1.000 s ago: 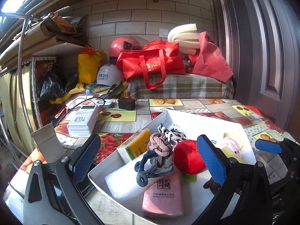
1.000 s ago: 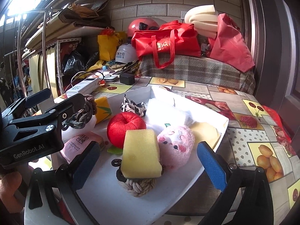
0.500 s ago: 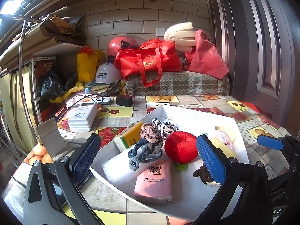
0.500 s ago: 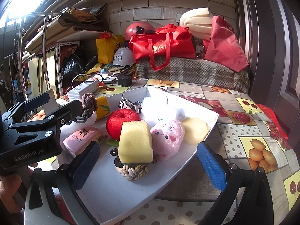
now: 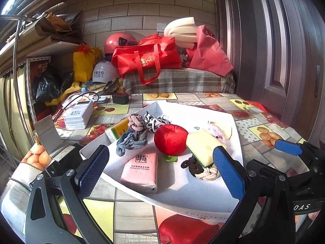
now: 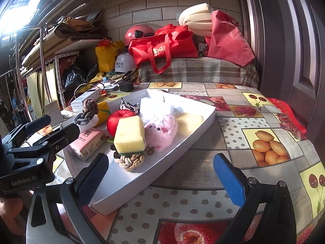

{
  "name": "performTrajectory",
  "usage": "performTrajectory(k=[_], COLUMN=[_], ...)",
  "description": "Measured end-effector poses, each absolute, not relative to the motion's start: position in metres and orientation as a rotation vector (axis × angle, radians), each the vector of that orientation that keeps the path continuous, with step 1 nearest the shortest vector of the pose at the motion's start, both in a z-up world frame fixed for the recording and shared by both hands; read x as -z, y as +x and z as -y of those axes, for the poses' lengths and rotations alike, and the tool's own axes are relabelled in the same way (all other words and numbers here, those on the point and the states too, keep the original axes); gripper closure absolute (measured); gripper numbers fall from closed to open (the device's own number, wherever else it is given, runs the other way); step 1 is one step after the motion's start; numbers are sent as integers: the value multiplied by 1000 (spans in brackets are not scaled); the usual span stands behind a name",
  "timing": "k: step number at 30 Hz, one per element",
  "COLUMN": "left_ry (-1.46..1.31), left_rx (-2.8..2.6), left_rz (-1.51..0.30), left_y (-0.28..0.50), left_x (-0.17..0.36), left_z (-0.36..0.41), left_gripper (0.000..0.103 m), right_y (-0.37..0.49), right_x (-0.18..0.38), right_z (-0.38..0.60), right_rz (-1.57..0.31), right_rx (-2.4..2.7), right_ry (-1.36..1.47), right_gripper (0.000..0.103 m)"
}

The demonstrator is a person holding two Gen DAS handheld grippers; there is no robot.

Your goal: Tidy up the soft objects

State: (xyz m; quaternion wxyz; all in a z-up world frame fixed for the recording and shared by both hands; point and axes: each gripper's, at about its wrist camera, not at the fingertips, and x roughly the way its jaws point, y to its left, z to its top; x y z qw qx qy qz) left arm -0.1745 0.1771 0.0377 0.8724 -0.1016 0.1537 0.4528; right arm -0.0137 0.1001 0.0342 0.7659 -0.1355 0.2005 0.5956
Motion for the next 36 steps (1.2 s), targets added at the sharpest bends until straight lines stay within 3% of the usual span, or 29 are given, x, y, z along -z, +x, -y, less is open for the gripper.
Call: performTrajectory(k=[14, 21, 27, 36], left_ry=[-162, -93, -126, -140], left_rx=[-882, -1040, -1008, -1067], left_rz=[-356, -411, -432, -444], left_y=[-165, -156, -153, -154], left_x=[-38, -37, -34, -33], left_z=[-124, -101, -103, -102], left_gripper=[0, 0, 0, 0], right_y=[-15, -22, -6, -10], right_x=[-49, -63, -58, -54], right_z=[-8, 51, 42, 44], right_rz=[-324, -136, -252, -261], right_rx=[-1215, -987, -981, -971], right_ry=[-171, -17, -64, -83], right_gripper=[0, 0, 0, 0])
